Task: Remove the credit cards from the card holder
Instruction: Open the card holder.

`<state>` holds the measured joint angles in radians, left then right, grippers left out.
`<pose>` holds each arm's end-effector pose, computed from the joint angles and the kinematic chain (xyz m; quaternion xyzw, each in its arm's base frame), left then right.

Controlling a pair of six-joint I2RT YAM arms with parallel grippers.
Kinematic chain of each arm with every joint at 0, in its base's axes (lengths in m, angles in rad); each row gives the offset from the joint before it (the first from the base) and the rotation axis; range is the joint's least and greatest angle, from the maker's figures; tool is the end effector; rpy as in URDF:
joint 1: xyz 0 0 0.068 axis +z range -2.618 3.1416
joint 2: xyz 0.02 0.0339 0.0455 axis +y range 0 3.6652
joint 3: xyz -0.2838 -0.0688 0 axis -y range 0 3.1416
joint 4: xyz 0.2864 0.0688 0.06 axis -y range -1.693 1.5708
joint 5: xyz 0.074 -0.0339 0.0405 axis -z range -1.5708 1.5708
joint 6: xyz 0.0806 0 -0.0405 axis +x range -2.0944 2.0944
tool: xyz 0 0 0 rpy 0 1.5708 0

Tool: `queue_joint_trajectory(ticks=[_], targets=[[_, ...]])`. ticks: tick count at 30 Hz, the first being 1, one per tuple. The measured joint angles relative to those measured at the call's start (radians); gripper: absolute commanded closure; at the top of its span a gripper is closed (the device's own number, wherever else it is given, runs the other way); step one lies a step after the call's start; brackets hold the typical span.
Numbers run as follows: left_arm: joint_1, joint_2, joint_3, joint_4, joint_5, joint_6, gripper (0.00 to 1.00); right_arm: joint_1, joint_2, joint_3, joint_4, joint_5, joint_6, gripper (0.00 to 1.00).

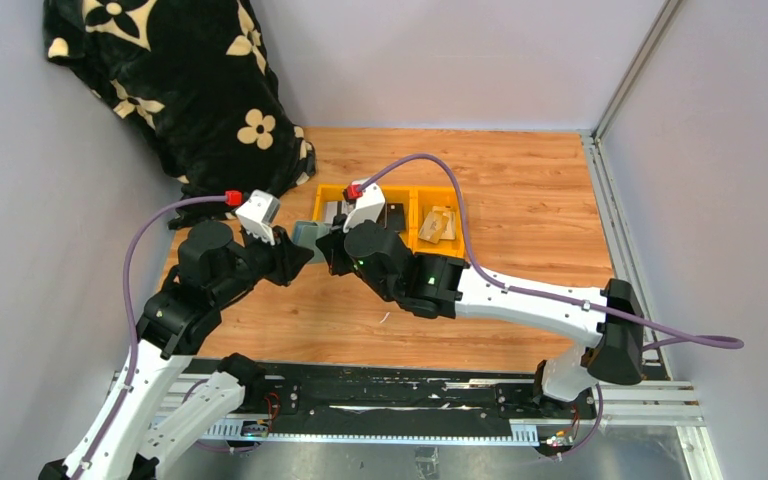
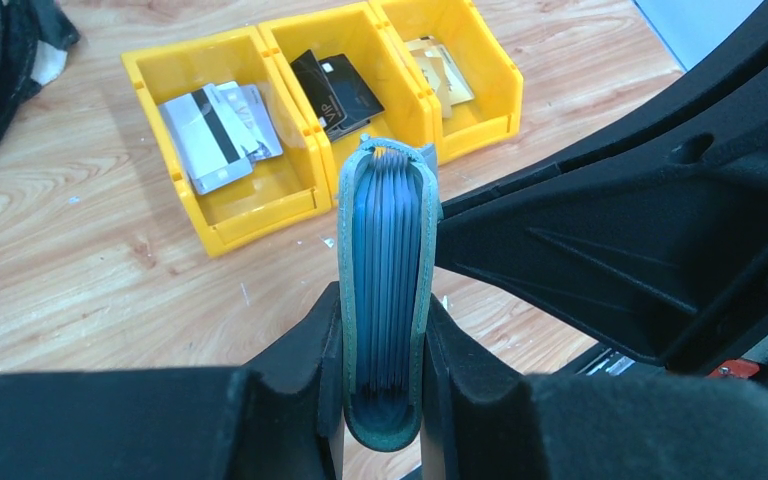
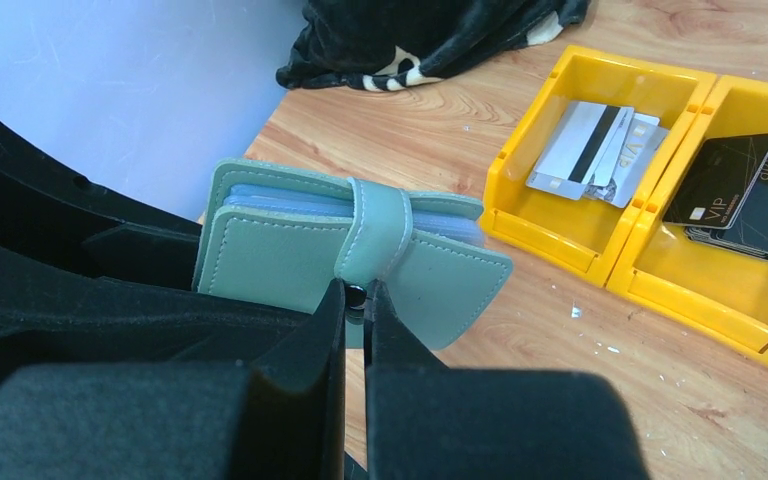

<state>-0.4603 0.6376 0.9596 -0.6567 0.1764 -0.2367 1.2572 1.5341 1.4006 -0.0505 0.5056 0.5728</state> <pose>0.1635 -0.0968 0.3796 0.1413 0.8011 -0.2646 0.5180 0.1739 0.4098 0.3920 -0.0993 0.7551 0.3732 0.5298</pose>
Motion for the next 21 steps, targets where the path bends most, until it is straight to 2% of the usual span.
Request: queue_joint_trajectory(ticks=[15, 18, 21], targets=[[-0.013, -0.003, 0.000, 0.027, 0.061, 0.020, 1.00, -0.006, -0.108, -0.098, 0.023, -0.031, 0.019, 1.00], [-0.014, -0.010, 0.001, -0.006, 0.067, 0.028, 1.00, -0.069, -0.162, -0.168, 0.044, -0.085, 0.061, 1.00], [-0.025, -0.018, 0.001, -0.022, 0.110, 0.040, 1.00, -0.197, -0.235, -0.290, 0.155, -0.252, 0.140, 1.00]])
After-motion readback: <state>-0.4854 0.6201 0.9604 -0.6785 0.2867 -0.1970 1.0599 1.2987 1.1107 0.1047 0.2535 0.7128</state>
